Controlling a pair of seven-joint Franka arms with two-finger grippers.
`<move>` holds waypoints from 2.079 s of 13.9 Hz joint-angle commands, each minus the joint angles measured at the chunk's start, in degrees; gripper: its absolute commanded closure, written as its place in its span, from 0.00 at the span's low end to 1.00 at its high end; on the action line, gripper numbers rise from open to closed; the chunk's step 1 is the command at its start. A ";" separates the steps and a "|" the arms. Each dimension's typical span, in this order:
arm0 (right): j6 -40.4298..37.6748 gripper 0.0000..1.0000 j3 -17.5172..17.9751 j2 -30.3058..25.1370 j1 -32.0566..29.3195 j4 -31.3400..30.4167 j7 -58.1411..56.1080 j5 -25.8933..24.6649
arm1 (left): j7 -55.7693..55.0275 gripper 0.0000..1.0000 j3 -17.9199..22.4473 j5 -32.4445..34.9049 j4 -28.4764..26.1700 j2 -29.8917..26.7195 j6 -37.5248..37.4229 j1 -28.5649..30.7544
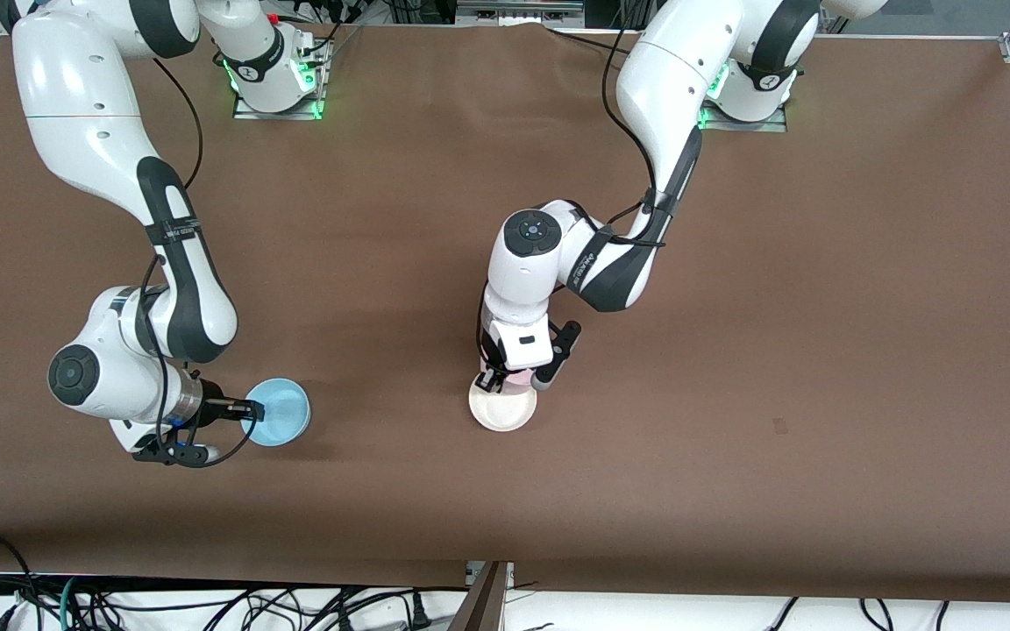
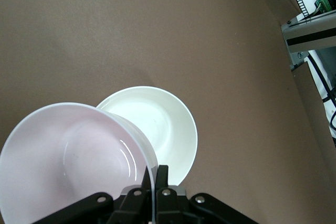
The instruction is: Stack pink and blue bowls on white bowl
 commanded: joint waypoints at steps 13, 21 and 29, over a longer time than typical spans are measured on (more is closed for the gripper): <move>-1.31 1.00 0.35 -0.79 -0.32 0.88 -0.40 0.54 | -4.95 1.00 3.43 -0.52 5.35 2.29 2.84 -1.04; -8.24 1.00 0.18 -8.25 -0.67 1.23 -0.40 0.89 | -5.83 1.00 4.39 -0.43 6.41 4.75 4.07 -1.66; -22.83 1.00 -1.14 -16.97 -0.93 2.11 0.39 0.36 | -5.57 0.67 4.48 -0.34 6.41 4.76 3.98 -1.84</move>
